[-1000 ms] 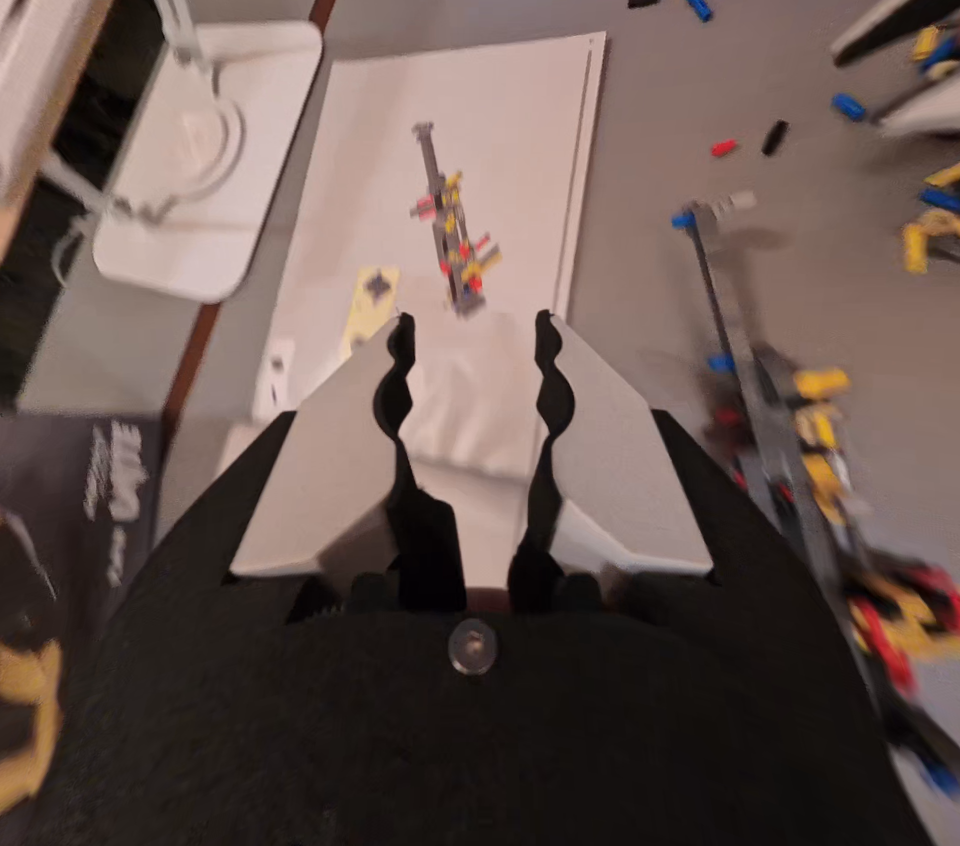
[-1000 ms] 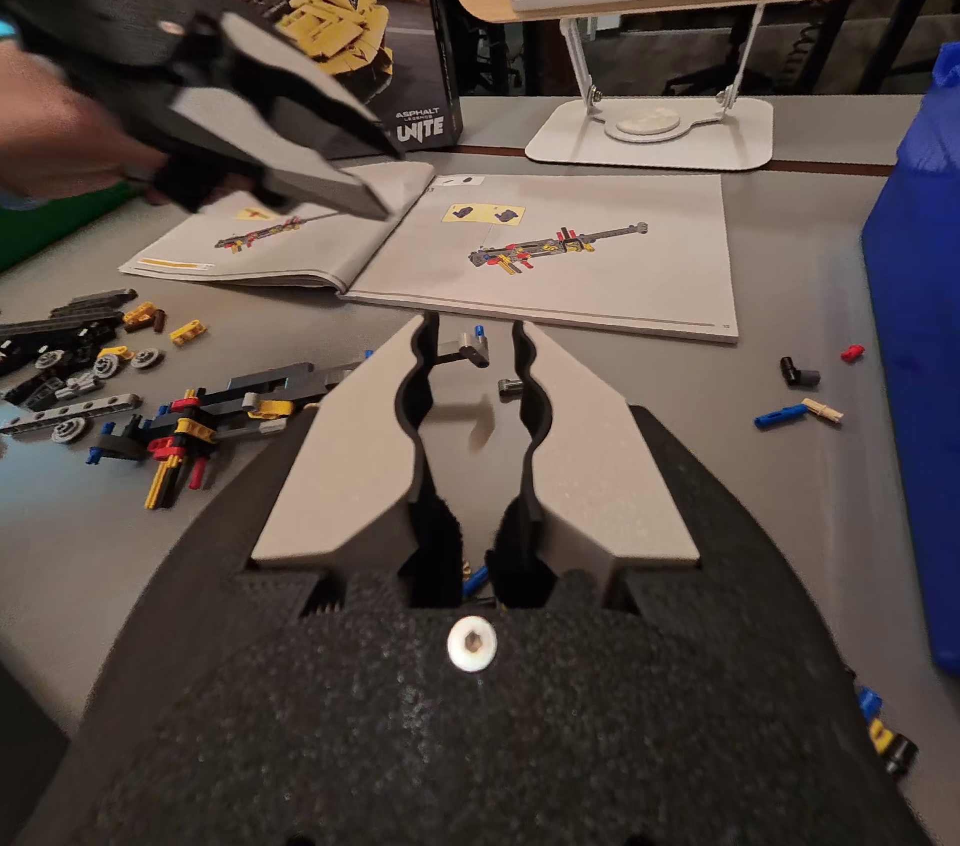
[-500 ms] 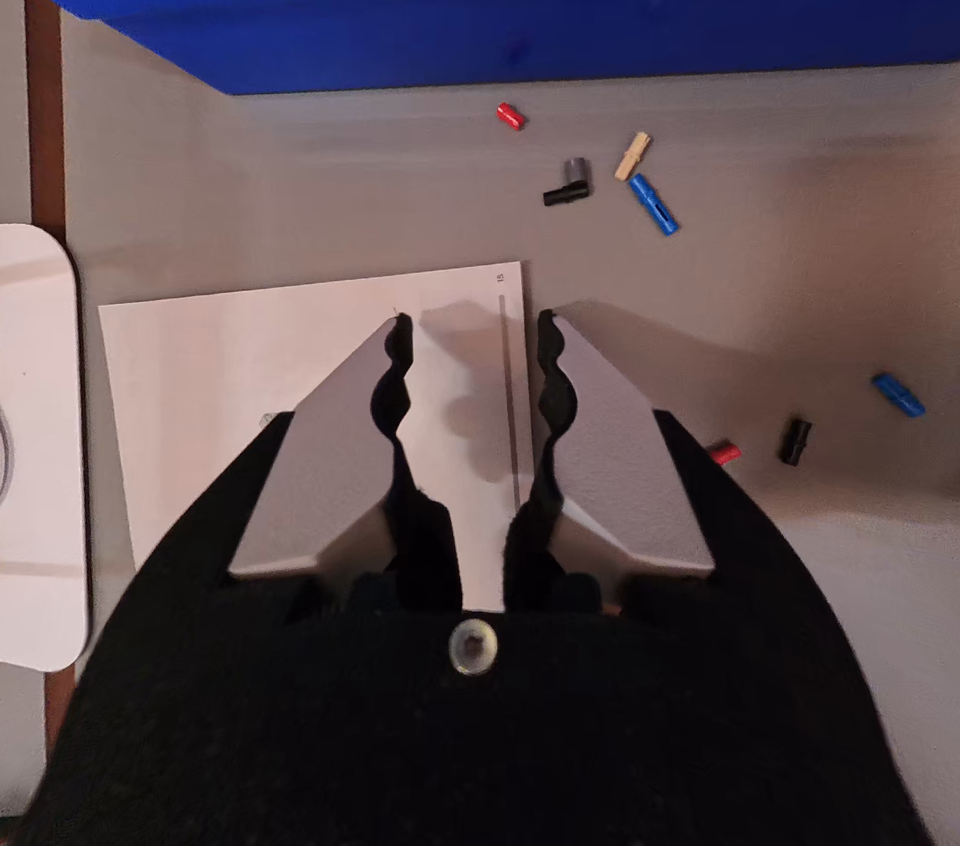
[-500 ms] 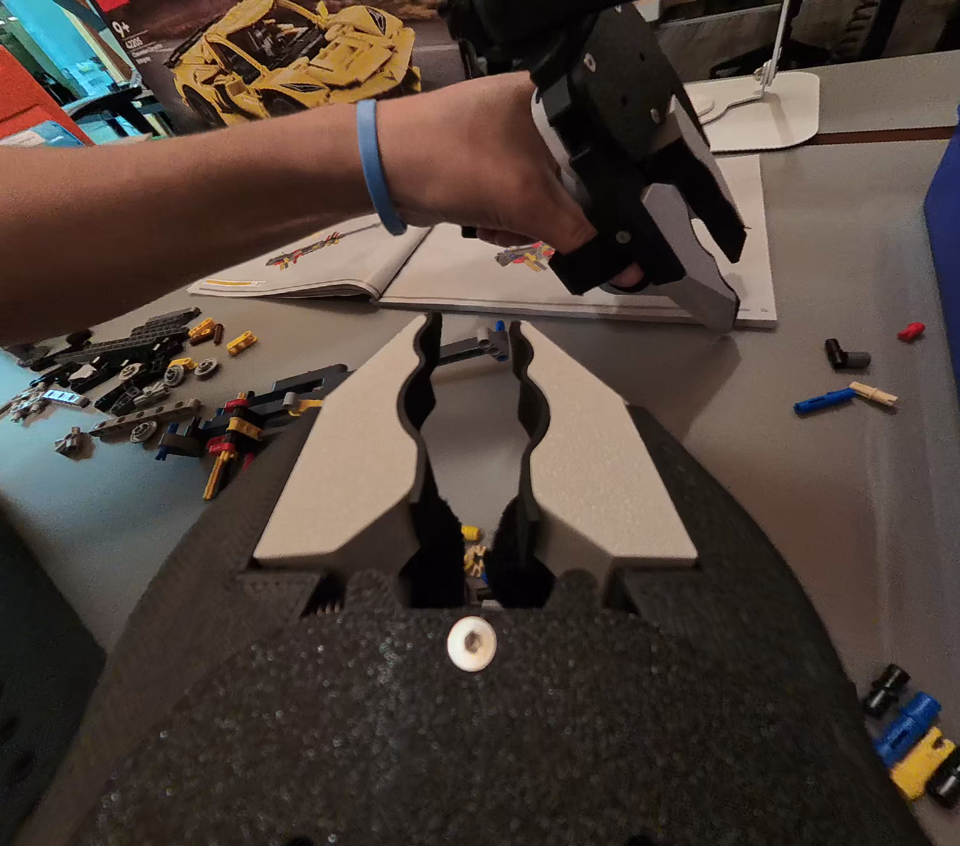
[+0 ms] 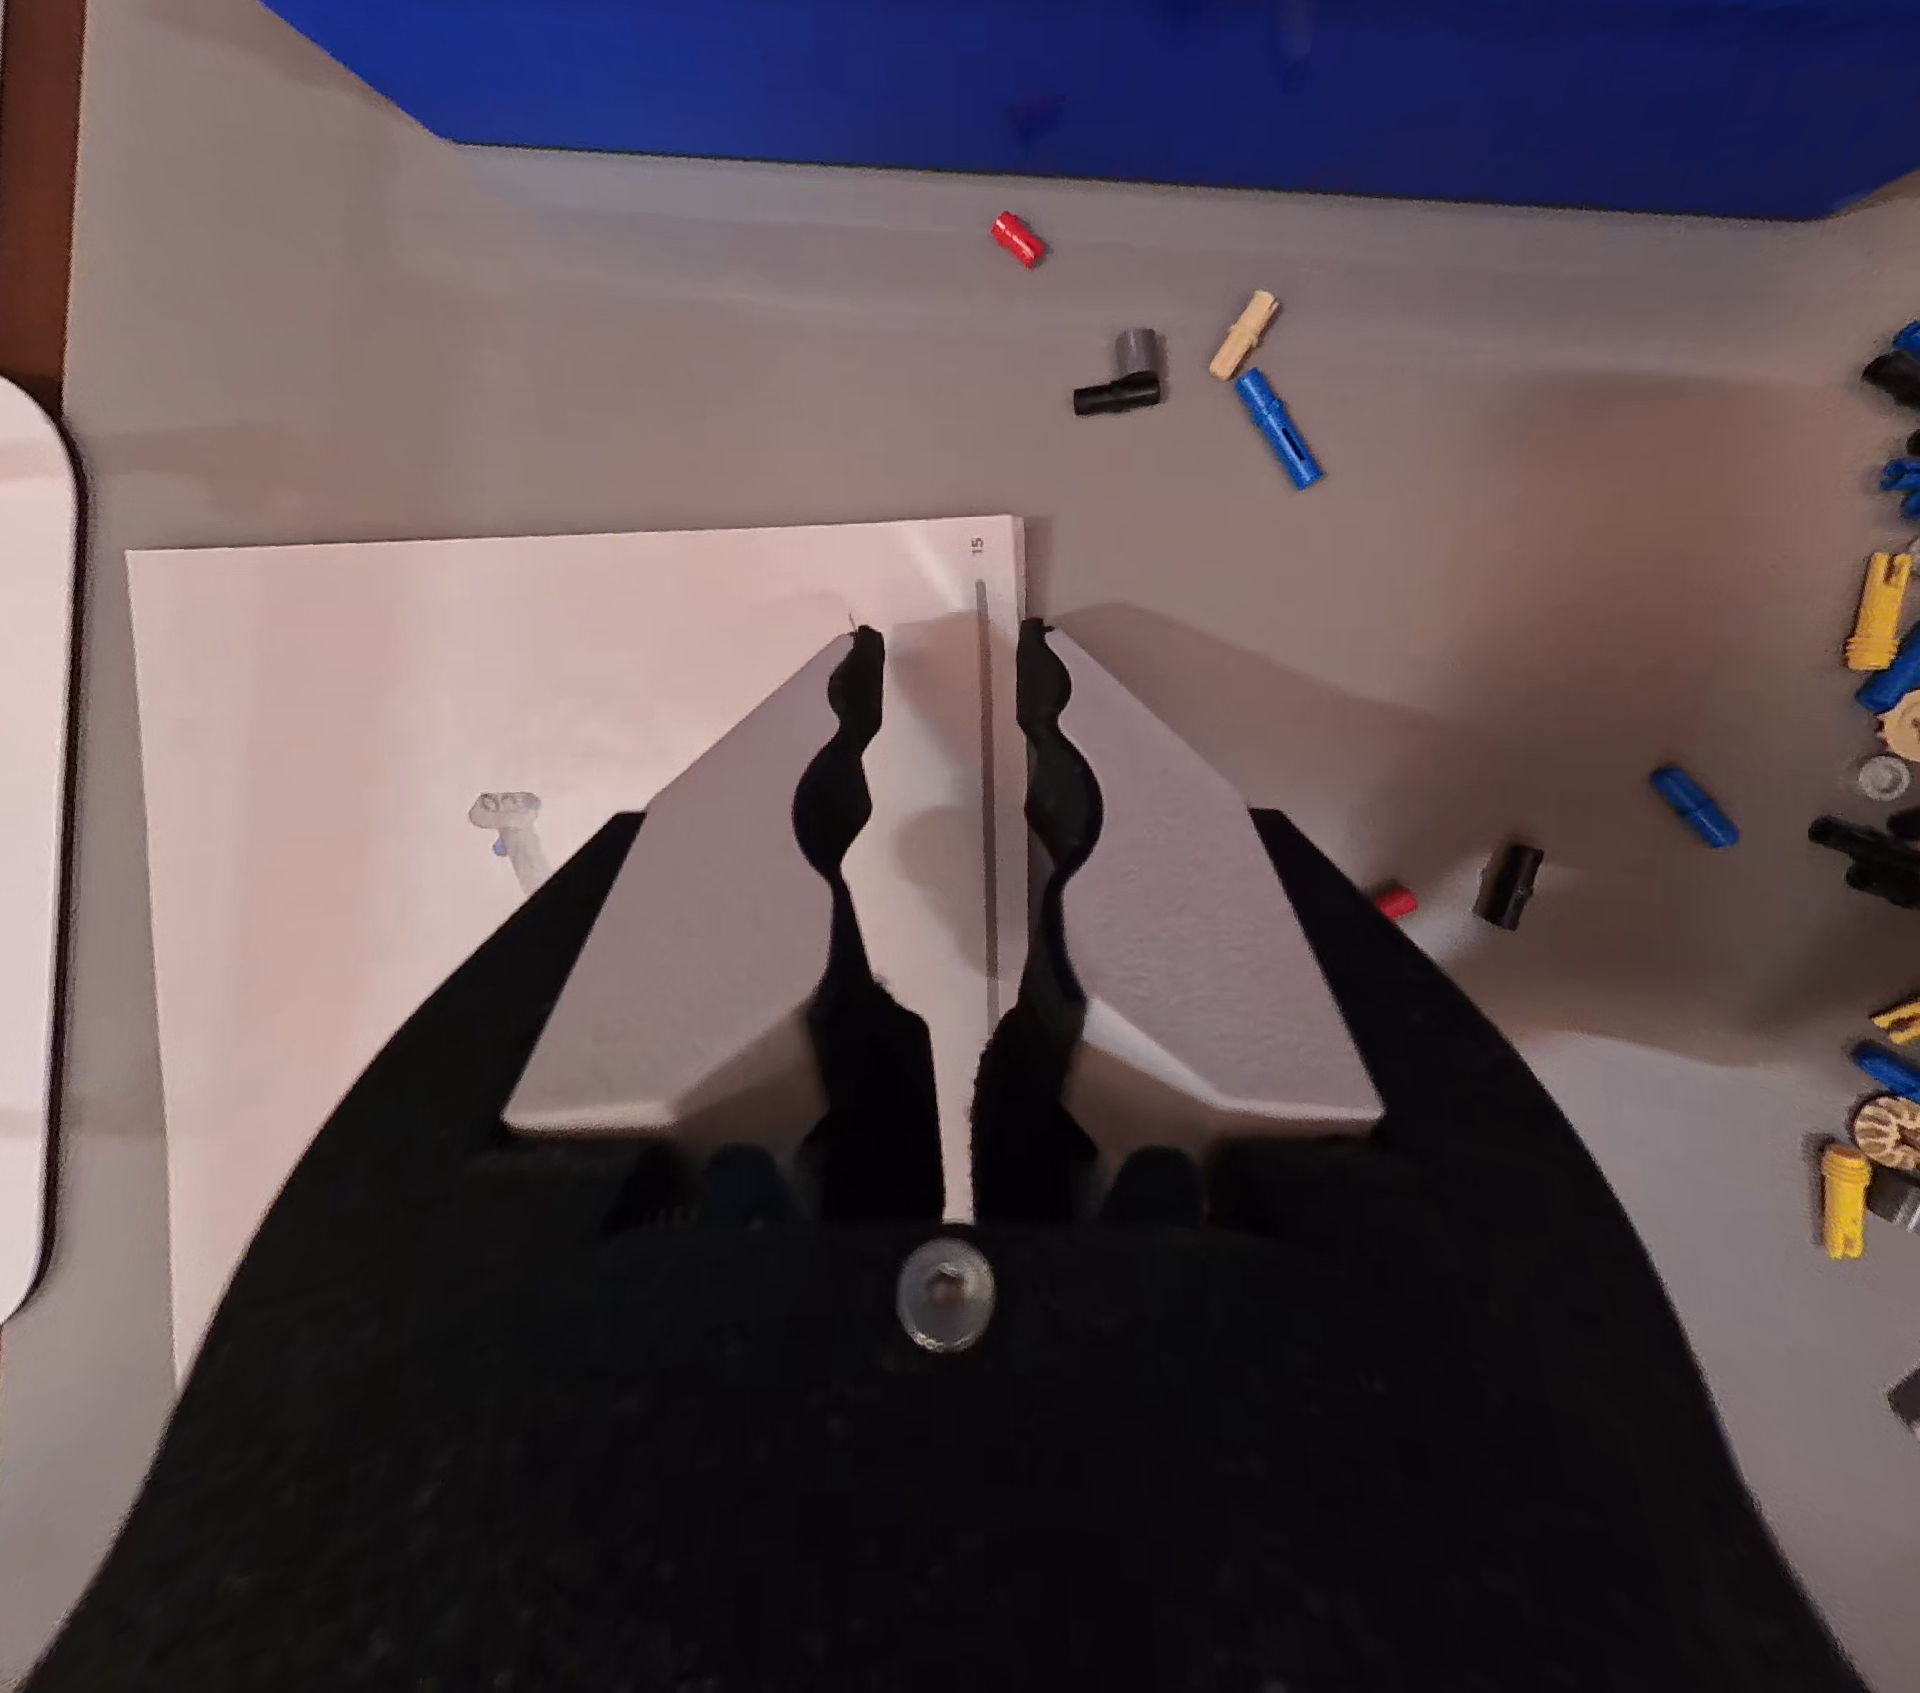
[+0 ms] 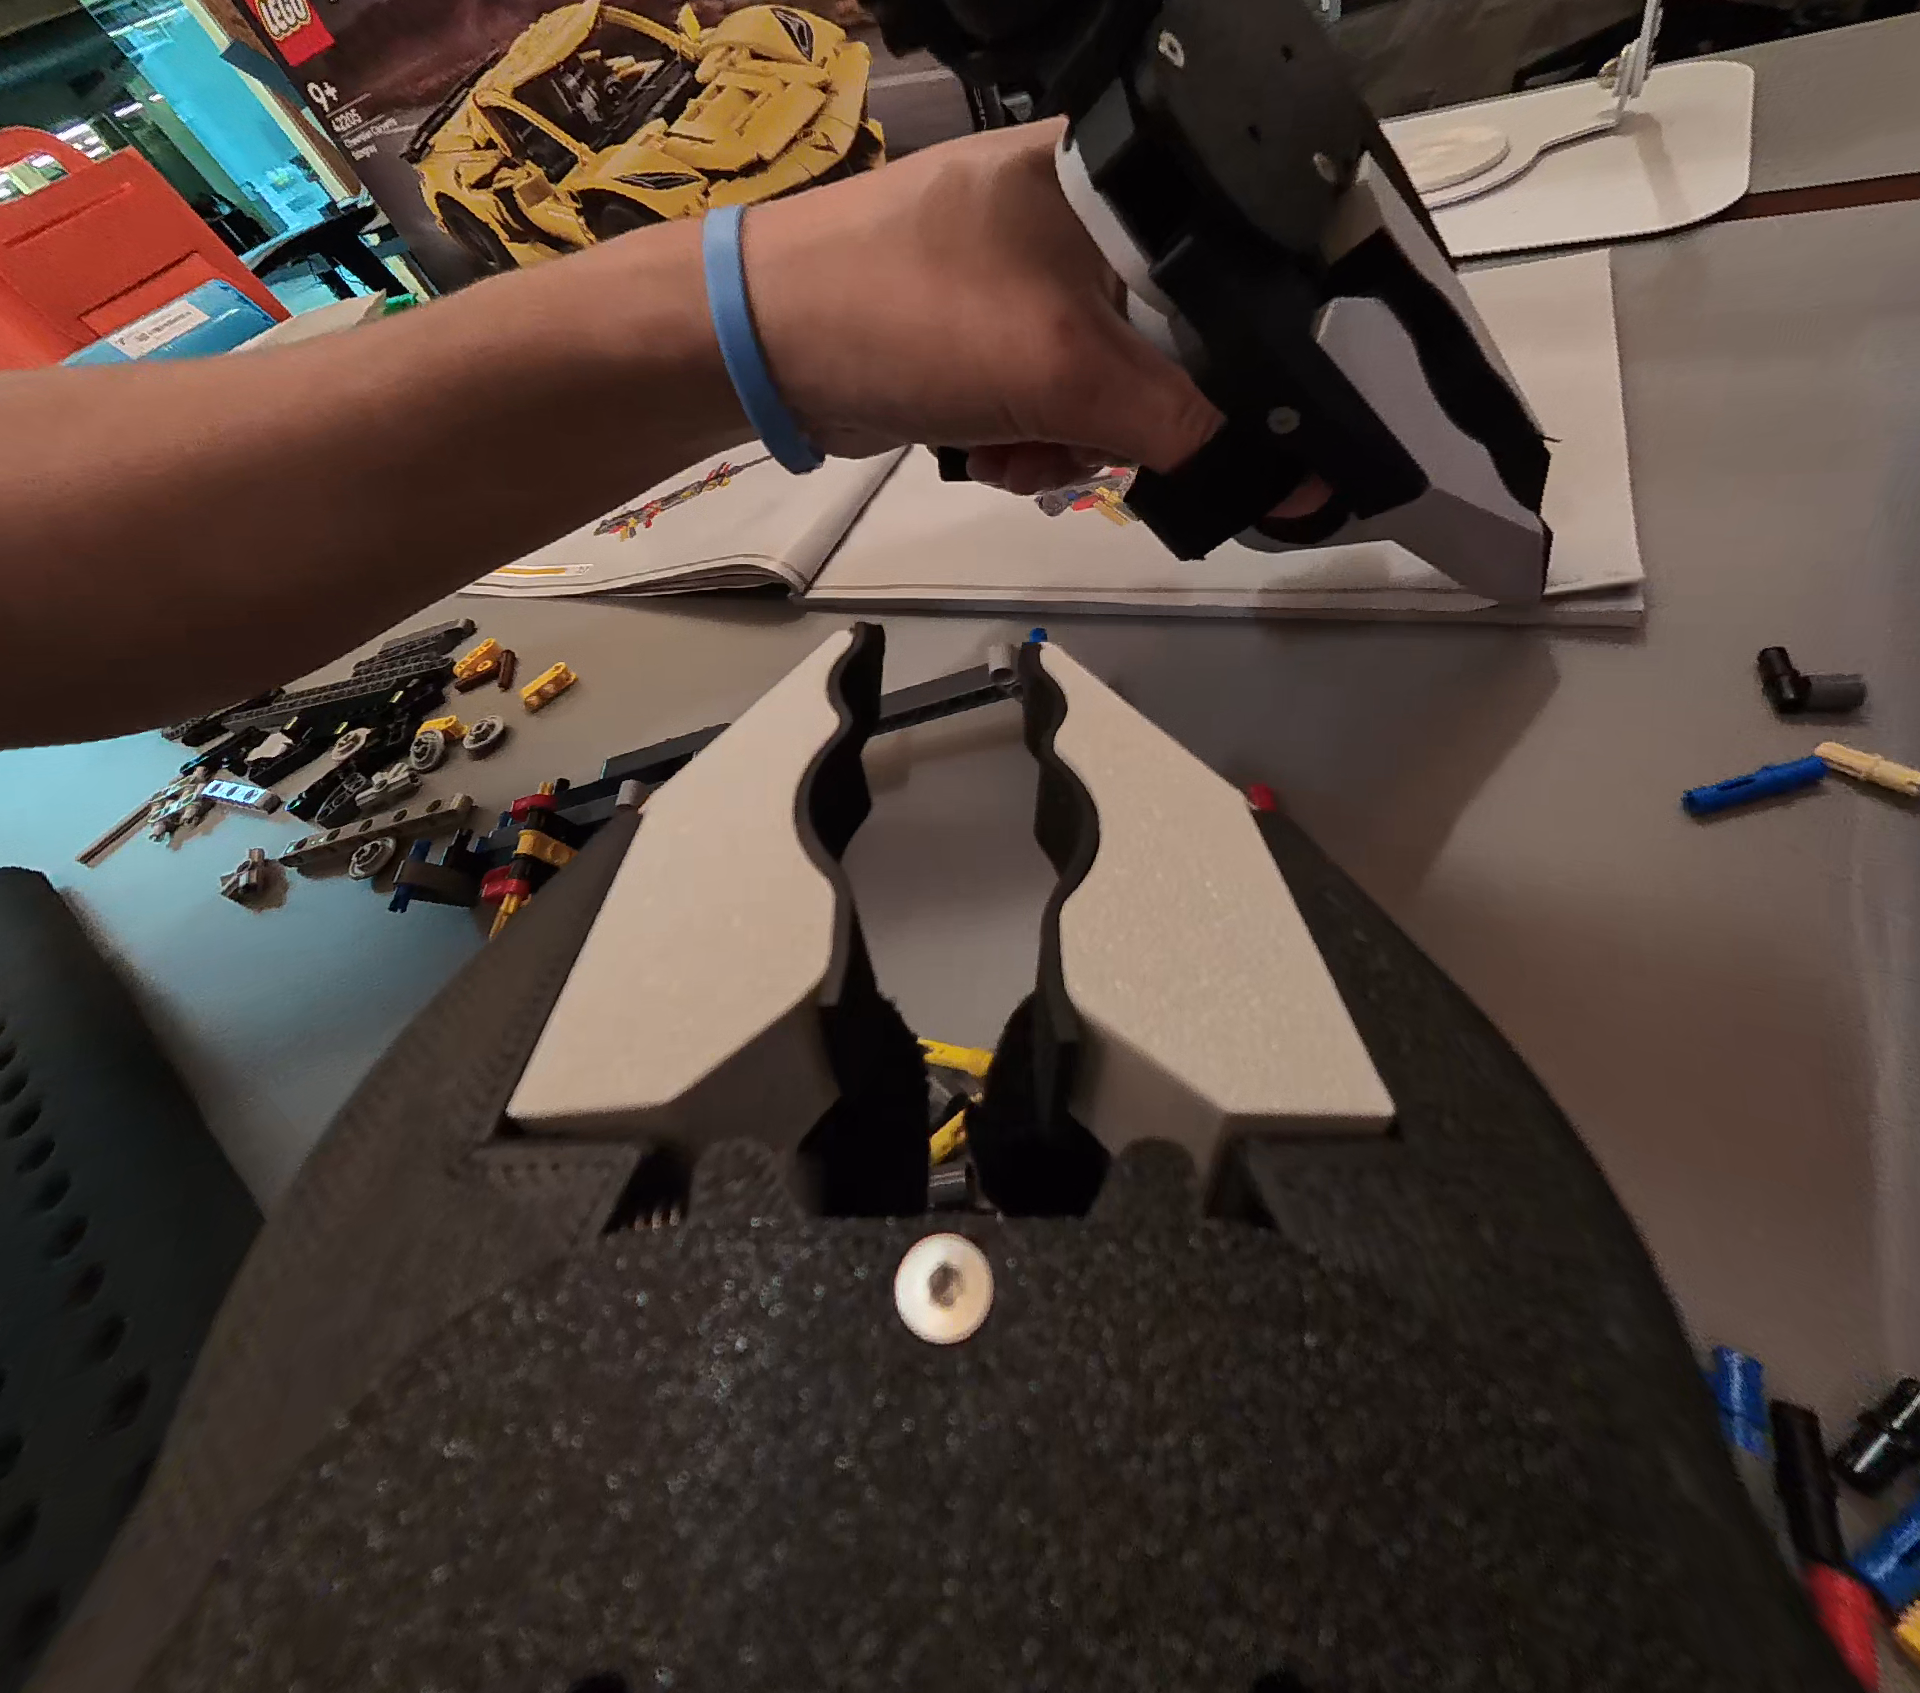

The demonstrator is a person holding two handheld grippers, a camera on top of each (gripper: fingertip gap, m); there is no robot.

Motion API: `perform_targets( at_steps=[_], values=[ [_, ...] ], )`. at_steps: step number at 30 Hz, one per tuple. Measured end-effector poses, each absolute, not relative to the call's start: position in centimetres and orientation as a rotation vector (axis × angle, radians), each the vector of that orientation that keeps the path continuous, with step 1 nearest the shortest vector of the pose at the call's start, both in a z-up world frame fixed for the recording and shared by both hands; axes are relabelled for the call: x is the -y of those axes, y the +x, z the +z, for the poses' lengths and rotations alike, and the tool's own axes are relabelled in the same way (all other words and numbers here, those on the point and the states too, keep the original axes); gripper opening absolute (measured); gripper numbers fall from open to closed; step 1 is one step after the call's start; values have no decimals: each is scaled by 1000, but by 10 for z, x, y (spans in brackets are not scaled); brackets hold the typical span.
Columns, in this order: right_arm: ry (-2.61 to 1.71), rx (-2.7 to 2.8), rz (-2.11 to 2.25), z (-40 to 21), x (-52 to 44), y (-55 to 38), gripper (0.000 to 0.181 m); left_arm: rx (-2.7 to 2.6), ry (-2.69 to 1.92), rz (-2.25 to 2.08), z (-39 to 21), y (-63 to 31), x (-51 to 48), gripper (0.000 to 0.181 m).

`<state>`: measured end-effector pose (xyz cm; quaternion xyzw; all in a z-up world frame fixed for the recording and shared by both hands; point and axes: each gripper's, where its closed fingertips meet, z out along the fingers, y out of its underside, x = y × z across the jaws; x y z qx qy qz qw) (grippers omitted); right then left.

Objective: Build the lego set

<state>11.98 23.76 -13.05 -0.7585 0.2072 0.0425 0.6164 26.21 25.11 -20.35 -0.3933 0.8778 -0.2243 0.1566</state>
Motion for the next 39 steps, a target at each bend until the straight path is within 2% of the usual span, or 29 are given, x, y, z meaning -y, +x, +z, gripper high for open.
perform_targets(
  at_steps=[2,4,18,21,24,30,31,32,33,34,39],
  values=[
    [-1745,-475,100,-130,-238,119,26,-2500,-1138,-647,-201,262,-252,20],
    [-1749,-474,98,-131,-238,119,26,-2485,-1152,-653,-200,262,-254,6],
    [-1773,-525,4,-137,-233,132,27,-2460,-1179,-784,-203,262,-250,0],
    [-1825,-606,-198,-143,-223,162,34,-2432,-1191,-844,-199,261,-252,0],
    [-1936,-665,-352,-155,-223,192,53,-2384,-1231,-924,-195,261,-257,0],
    [-2084,-775,-239,-175,-241,226,56,-2379,-1181,-1056,-185,257,-258,0],
    [-2061,-774,-246,-171,-240,229,55,-2423,-1118,-1034,-187,256,-256,1],
    [-2042,-777,-258,-170,-238,230,53,-2464,-1044,-977,-191,257,-255,11],
    [-2035,-783,-257,-171,-236,230,52,-2460,-985,-904,-195,263,-256,33],
    [-2026,-783,-243,-172,-235,228,52,-2464,-945,-847,-200,267,-256,48],
    [-1997,-769,-285,-173,-225,221,45,-2472,-938,-791,-208,274,-243,39]
  ],
)
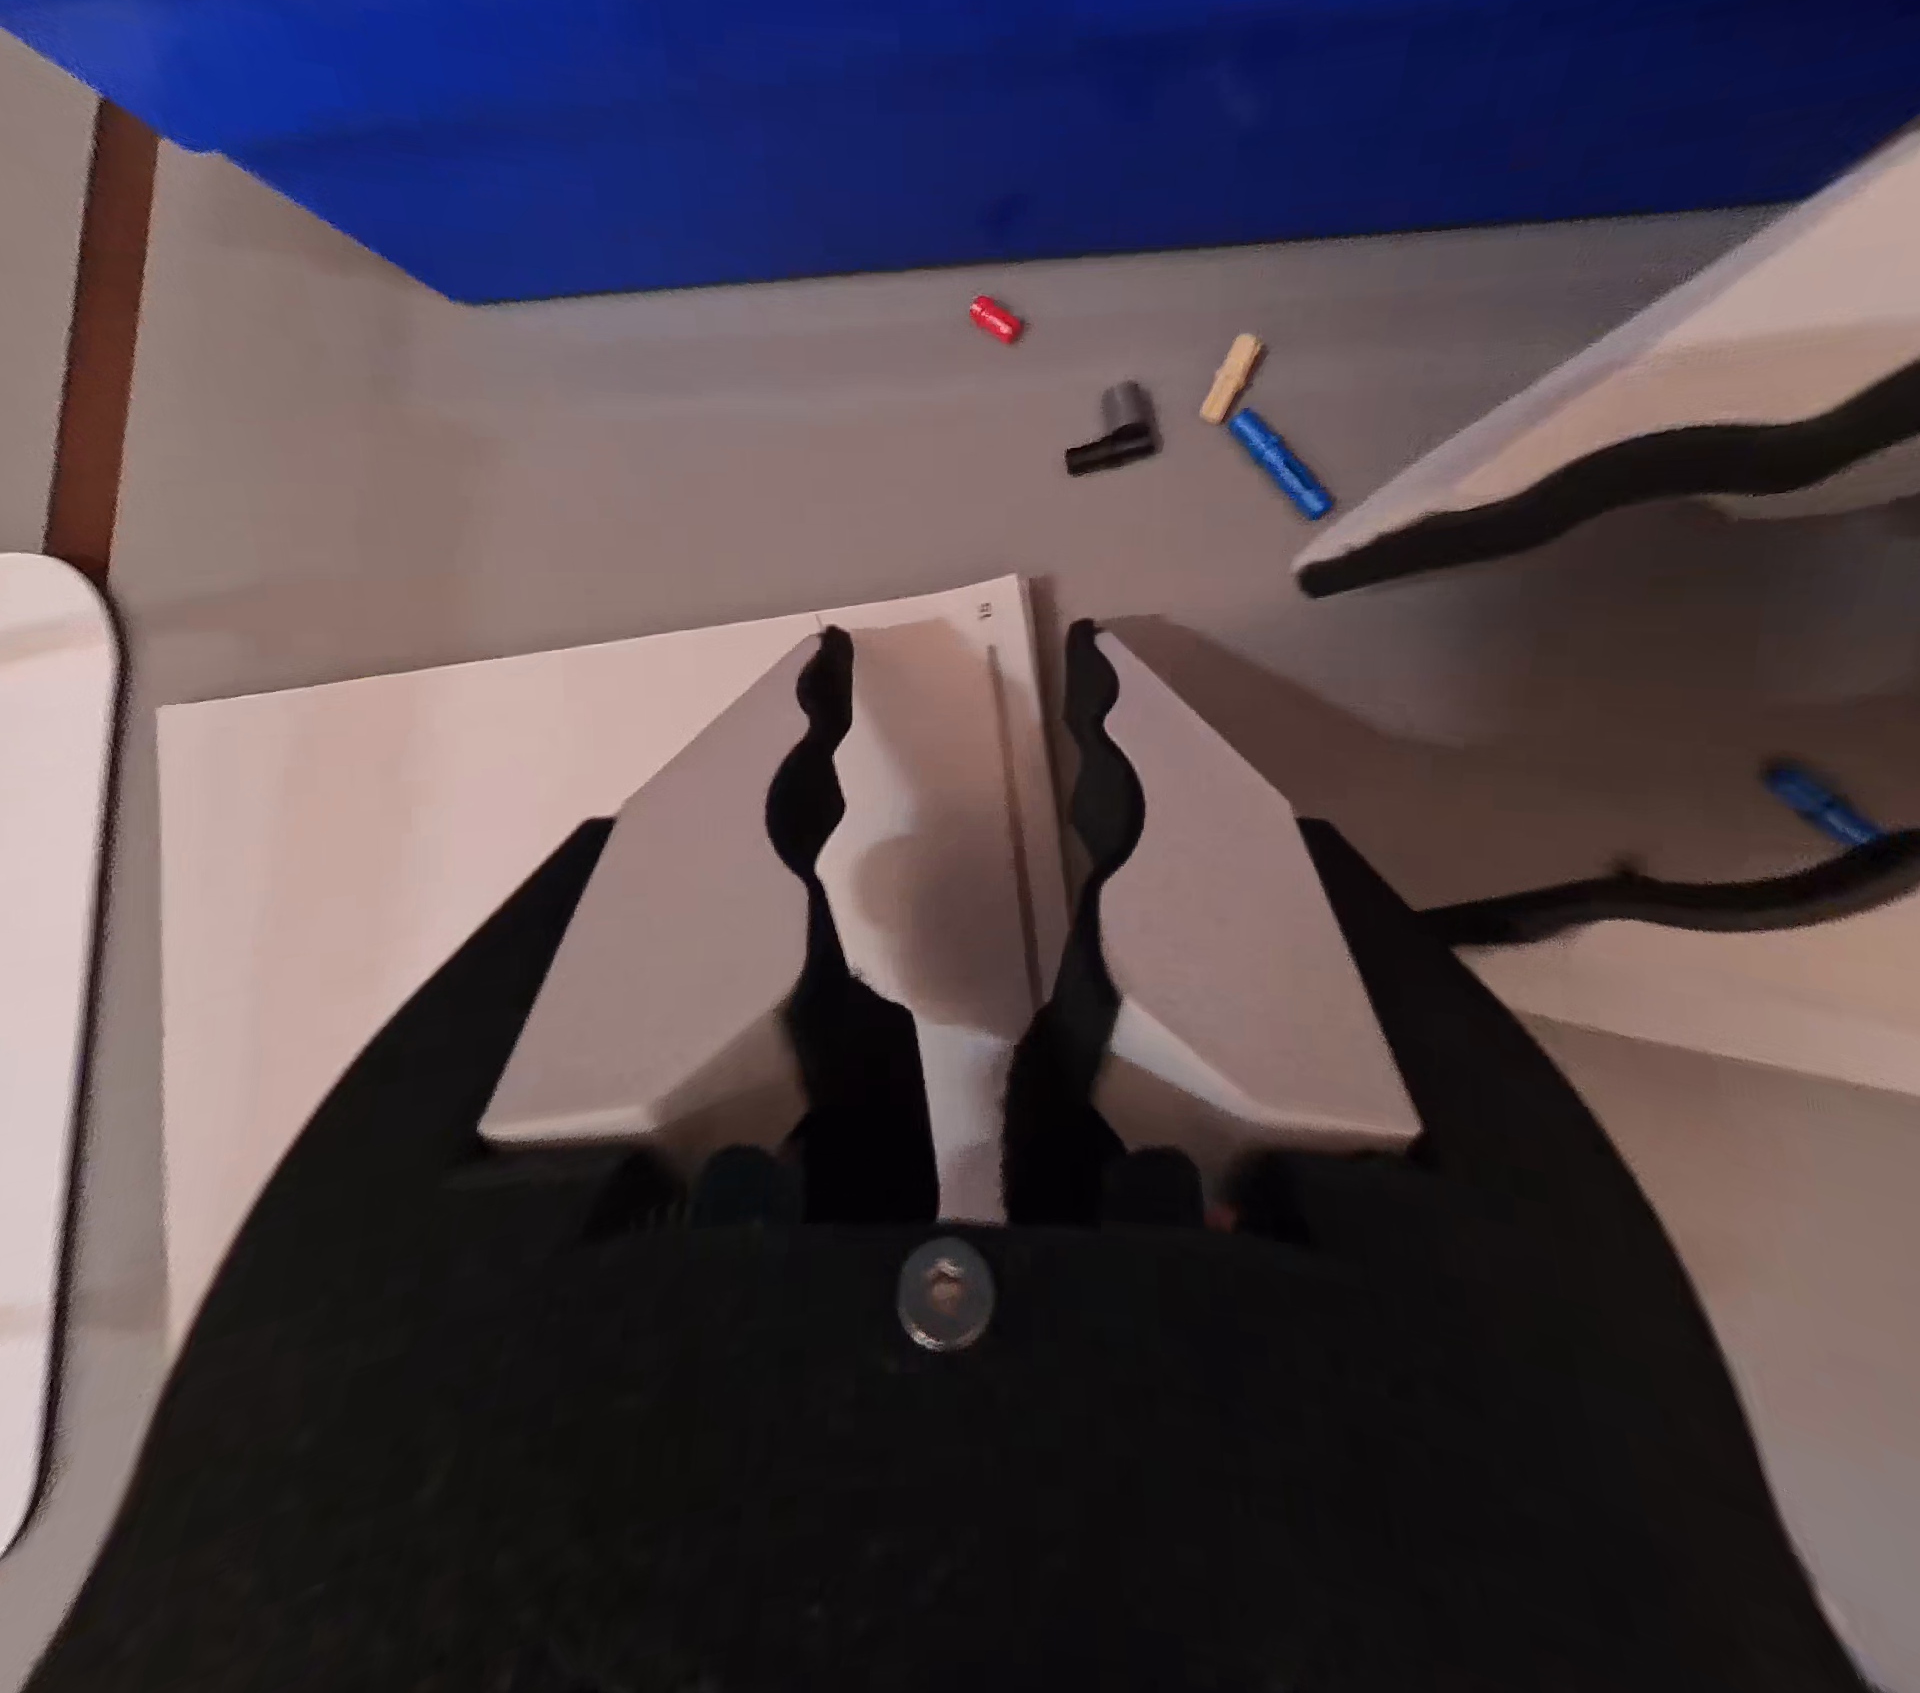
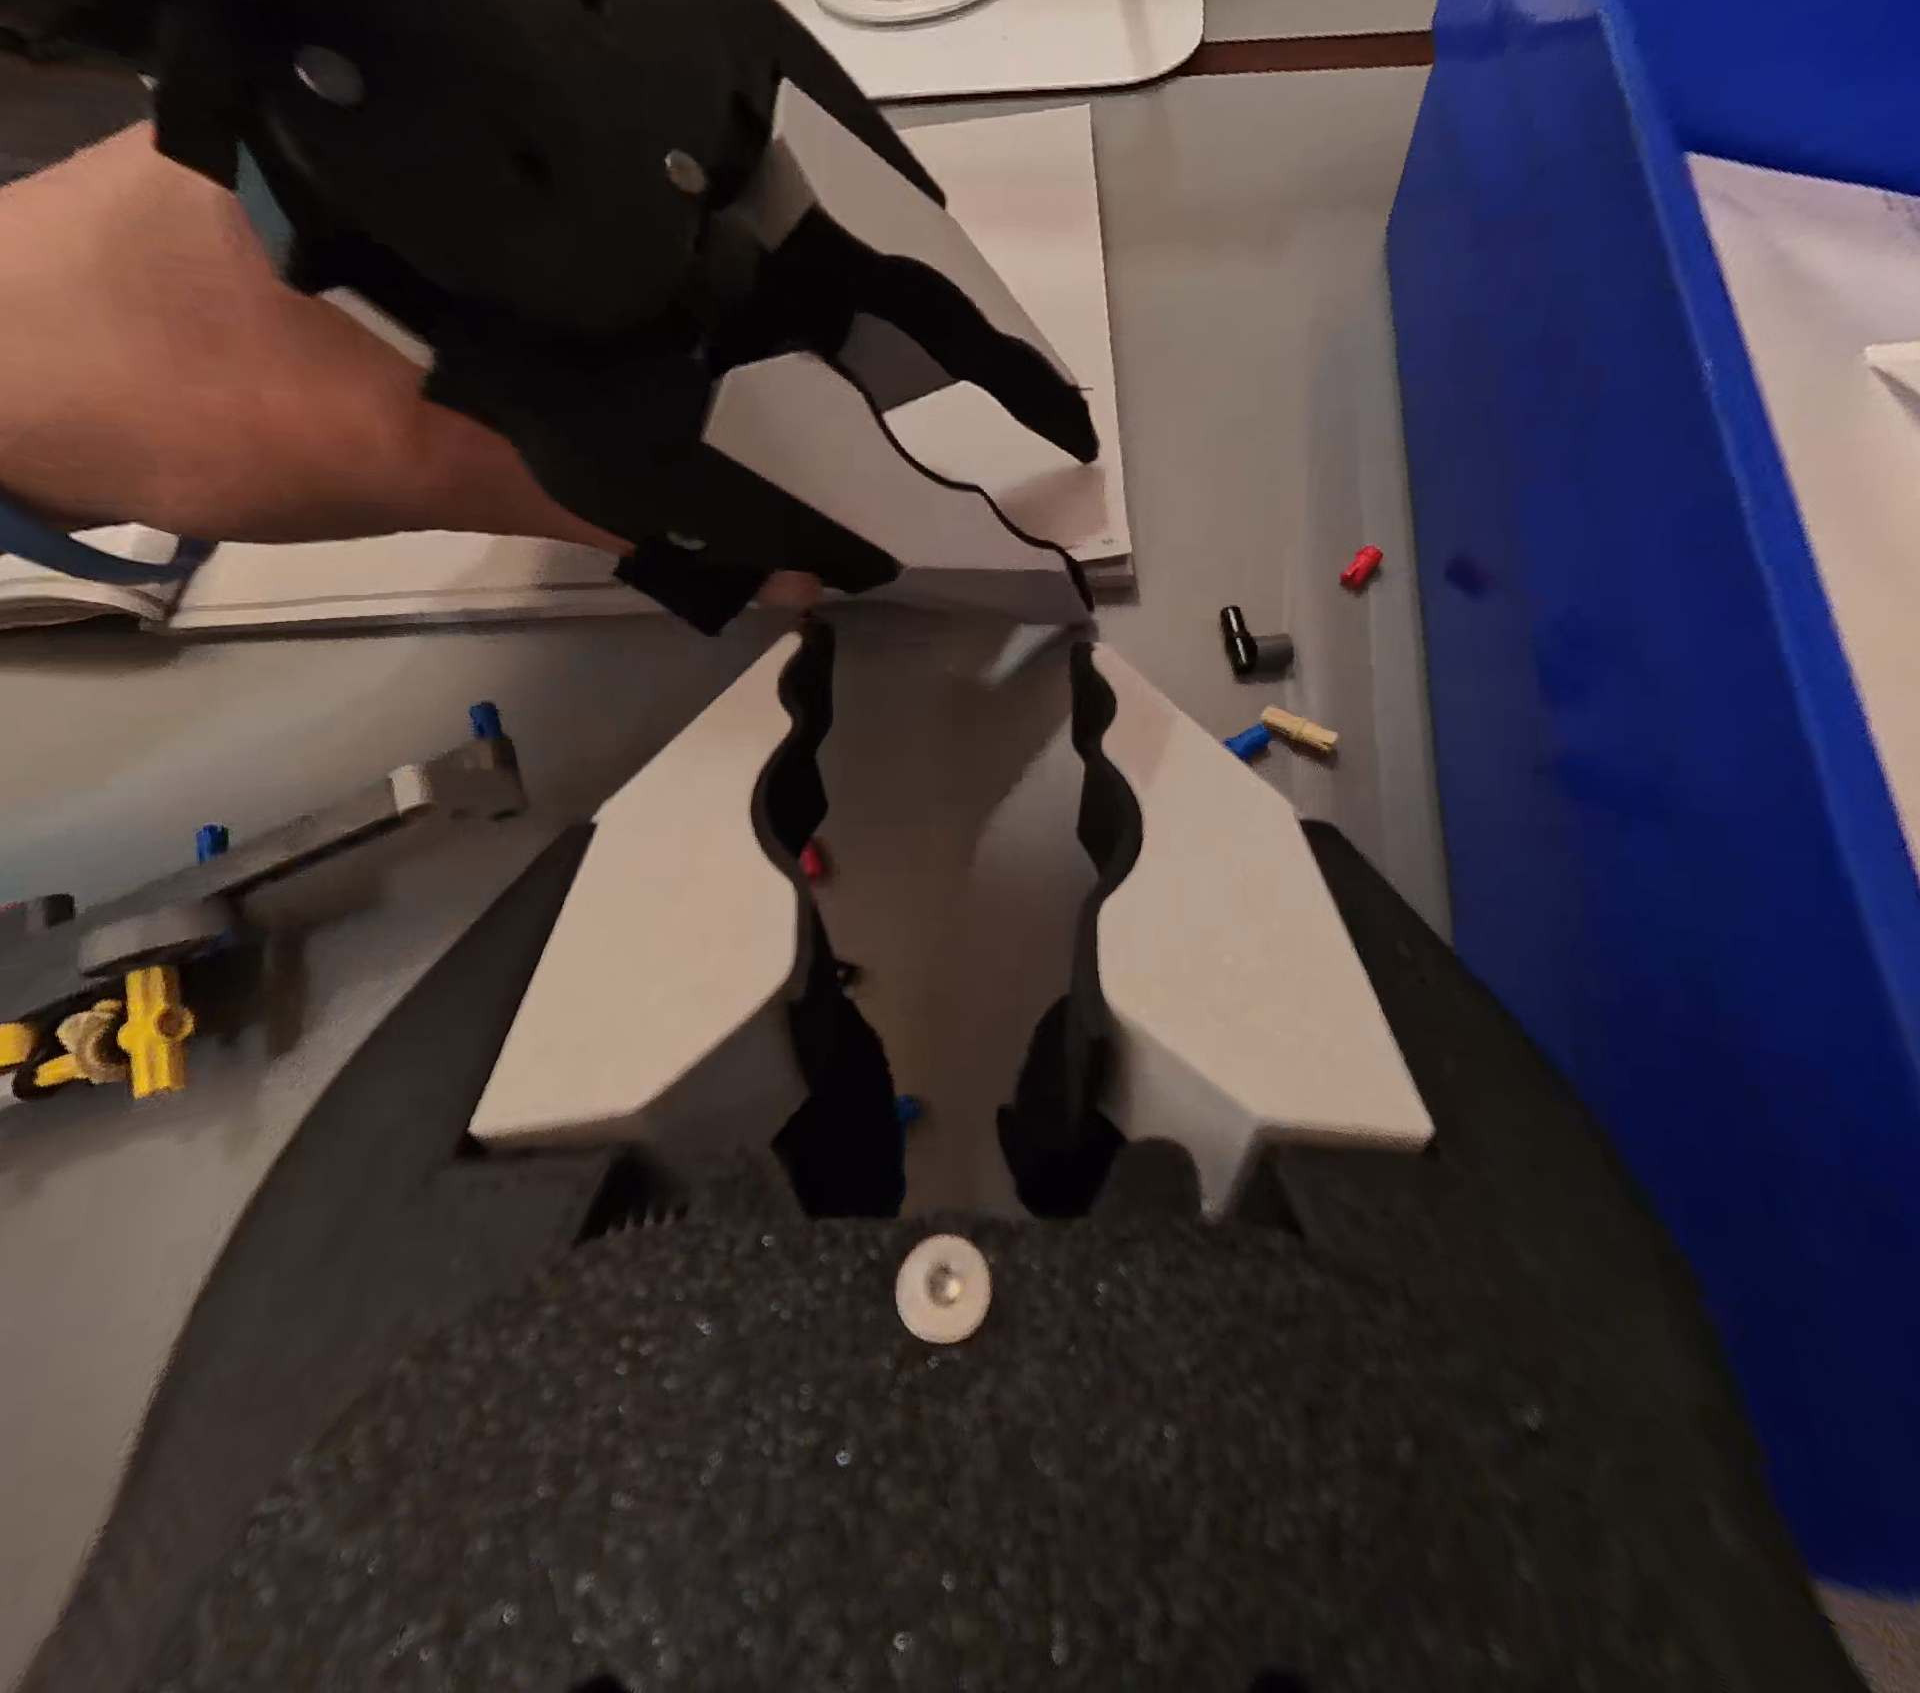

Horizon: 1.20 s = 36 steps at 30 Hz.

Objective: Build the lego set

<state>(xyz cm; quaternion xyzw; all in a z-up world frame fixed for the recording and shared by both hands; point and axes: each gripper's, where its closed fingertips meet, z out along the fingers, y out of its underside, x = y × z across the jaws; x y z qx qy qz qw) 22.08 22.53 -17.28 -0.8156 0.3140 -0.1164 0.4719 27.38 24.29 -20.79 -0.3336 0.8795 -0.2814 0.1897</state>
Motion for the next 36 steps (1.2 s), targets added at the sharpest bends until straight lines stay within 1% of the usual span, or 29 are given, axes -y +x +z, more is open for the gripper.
perform_targets(
  at_steps=[2,7,20,21,23,24,25,28,30,34,36],
  values=[
    [-2003,-754,-293,-175,-224,219,44,-2451,-930,-785,-208,276,-244,33],
    [-2003,-728,-251,-174,-232,215,44,-2459,-1010,-852,-208,275,-247,39],
    [-2027,-699,-218,-179,-237,210,44,-2456,-1042,-919,-204,275,-252,38],
    [-2027,-698,-214,-180,-237,210,43,-2455,-1045,-919,-203,275,-252,35],
    [-2033,-695,-213,-181,-237,209,43,-2455,-1047,-932,-202,274,-251,21],
    [-2038,-694,-220,-181,-237,210,43,-2459,-1048,-943,-201,273,-250,10],
    [-2045,-693,-230,-182,-237,210,43,-2464,-1050,-951,-201,272,-248,5],
    [-2063,-696,-257,-185,-237,213,45,-2459,-1041,-943,-203,271,-249,0],
    [-2074,-702,-273,-185,-240,218,47,-2433,-1082,-964,-202,274,-250,0],
    [-2141,-738,-262,-191,-251,235,56,-2349,-1217,-1112,-194,275,-253,0],
    [-2166,-762,-249,-195,-259,243,56,-2334,-1264,-1162,-194,274,-256,0]
  ],
)
